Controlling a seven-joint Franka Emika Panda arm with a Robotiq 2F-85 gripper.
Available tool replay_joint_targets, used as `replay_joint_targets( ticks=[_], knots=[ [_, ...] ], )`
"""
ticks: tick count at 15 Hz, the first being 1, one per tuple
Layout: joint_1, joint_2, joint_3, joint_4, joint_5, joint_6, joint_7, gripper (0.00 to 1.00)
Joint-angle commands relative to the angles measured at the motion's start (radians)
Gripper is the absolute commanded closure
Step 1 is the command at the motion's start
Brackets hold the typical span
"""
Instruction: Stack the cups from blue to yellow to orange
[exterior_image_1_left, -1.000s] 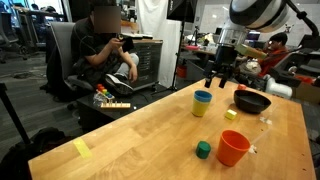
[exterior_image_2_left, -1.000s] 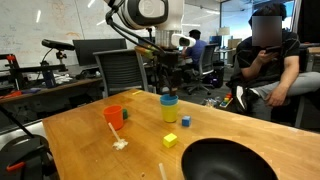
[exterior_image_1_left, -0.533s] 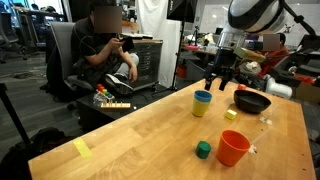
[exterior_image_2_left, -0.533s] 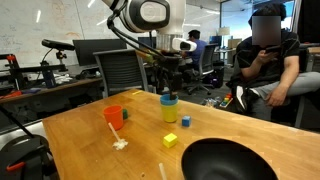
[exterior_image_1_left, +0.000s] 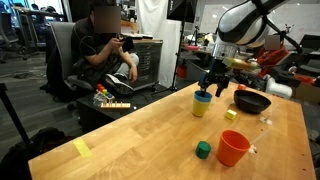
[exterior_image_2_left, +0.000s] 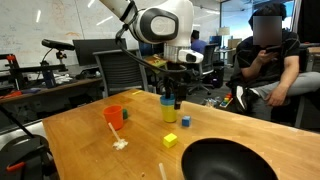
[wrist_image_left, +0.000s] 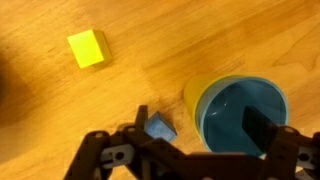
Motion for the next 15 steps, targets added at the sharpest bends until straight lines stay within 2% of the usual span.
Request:
replay_joint_targets(
  ticks=[1,9,12,13,15],
  knots=[
    [0.004,0.065,0.005,0.084,0.002,-0.033,0.024,0.34],
    [-0.004,0.079,0.032,0.093,0.009,-0.002,-0.033,0.96],
    [-0.004,0.073,0.033,0.088,0.007,0.008,-0.049,1.00],
    [-0.002,0.069,0.033,0.083,0.005,0.012,-0.053,0.96],
    [0.006,0.056,0.027,0.071,-0.013,0.008,-0.058,0.97]
  ],
)
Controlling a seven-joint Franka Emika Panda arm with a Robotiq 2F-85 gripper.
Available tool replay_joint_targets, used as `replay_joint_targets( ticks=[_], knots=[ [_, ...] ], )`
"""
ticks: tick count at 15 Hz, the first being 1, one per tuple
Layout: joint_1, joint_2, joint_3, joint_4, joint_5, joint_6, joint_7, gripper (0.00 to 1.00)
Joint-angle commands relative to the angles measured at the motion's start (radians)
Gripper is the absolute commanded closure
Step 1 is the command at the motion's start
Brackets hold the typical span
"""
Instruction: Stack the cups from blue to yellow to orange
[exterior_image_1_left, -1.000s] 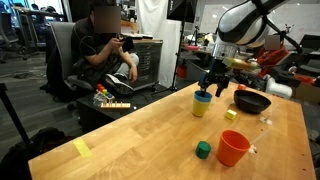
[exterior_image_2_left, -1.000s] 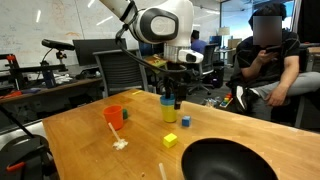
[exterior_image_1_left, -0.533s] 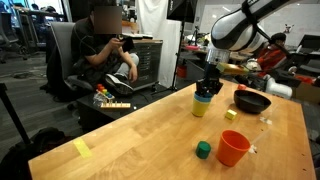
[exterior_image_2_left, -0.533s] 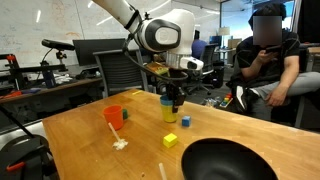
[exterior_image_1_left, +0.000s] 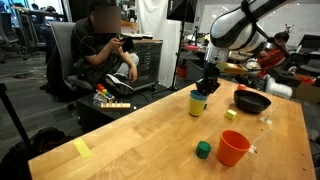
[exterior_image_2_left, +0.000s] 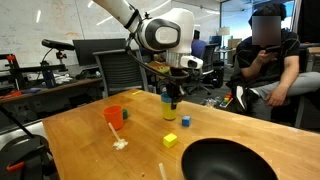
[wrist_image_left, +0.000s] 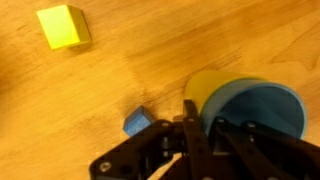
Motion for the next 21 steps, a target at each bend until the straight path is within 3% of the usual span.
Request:
replay_joint_targets(
  ticks=[1,11,21],
  knots=[
    [0.004,-0.027,0.005,-0.009,-0.023,-0.008,-0.031,0.97],
    [0.088,-0.178,0.016,-0.159,-0.164,0.047,-0.094,0.98],
    [0.146,-0.447,0.078,-0.521,-0.231,0.225,-0.198,0.98]
  ],
)
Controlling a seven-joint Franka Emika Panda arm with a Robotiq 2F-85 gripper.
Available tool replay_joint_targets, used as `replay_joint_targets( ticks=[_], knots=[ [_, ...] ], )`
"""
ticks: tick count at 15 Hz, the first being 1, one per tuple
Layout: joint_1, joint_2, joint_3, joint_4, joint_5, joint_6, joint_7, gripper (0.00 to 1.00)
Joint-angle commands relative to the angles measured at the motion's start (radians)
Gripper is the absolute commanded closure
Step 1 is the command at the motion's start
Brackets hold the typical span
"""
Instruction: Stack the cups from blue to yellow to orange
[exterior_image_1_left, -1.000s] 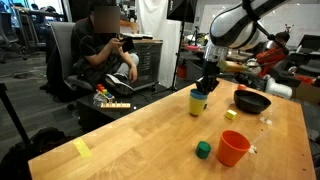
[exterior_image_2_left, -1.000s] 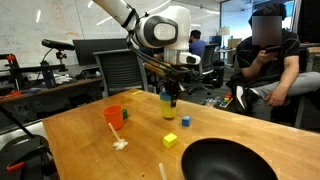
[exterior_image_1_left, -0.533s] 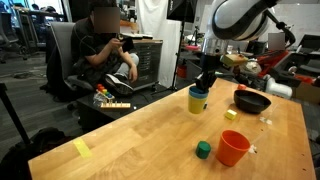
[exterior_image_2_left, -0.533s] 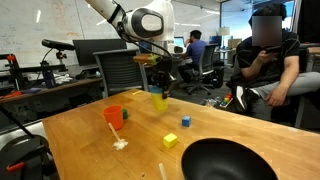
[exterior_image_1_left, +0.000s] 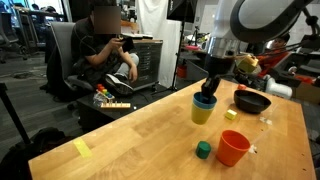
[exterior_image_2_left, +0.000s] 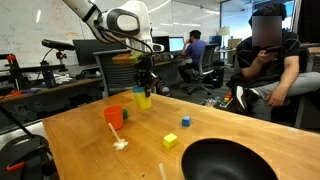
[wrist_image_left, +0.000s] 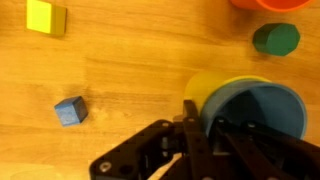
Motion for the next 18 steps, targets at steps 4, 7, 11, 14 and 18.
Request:
replay_joint_targets(
  ticks=[4,7,11,14,18],
  knots=[
    [0.004,-0.279,0.040,-0.275,0.010,0.107,-0.082,0.98],
    [0.012,-0.368,0.043,-0.323,0.023,0.081,-0.091,0.98],
    [0.027,-0.440,0.038,-0.357,0.027,0.056,-0.096,0.98],
    [0.031,-0.457,0.034,-0.360,0.017,0.018,-0.084,0.98],
    [0.026,-0.440,0.033,-0.326,0.000,-0.066,-0.051,0.98]
  ],
)
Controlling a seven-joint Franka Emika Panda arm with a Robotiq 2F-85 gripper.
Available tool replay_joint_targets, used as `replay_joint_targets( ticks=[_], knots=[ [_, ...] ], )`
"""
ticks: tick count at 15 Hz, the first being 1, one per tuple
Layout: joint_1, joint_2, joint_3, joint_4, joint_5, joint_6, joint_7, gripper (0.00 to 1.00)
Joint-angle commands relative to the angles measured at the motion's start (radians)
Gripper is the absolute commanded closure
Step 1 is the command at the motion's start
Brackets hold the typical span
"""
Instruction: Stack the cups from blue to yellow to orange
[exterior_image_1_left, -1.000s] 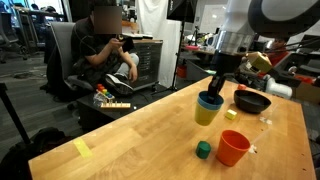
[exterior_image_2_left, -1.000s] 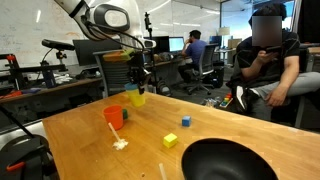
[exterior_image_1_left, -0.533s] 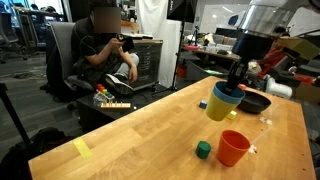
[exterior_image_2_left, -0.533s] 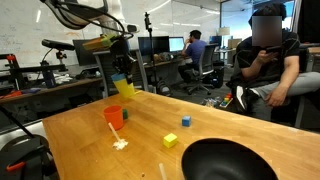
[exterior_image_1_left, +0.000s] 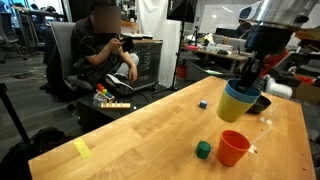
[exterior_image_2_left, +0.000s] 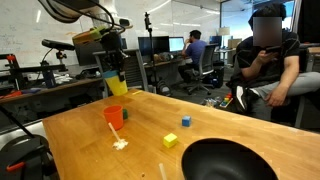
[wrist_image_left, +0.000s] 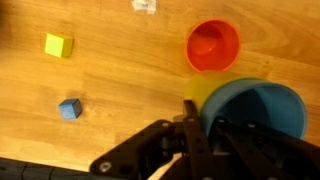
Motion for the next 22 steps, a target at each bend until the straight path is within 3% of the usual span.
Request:
replay_joint_targets(
  ticks=[1,16,22],
  knots=[
    [0.007,-0.015,-0.008,0.018,-0.007,-0.082,0.023,0.98],
    [-0.009,0.060,-0.032,0.028,-0.011,-0.151,0.022,0.98],
    [-0.006,0.055,-0.031,-0.006,0.015,-0.156,-0.052,0.98]
  ],
)
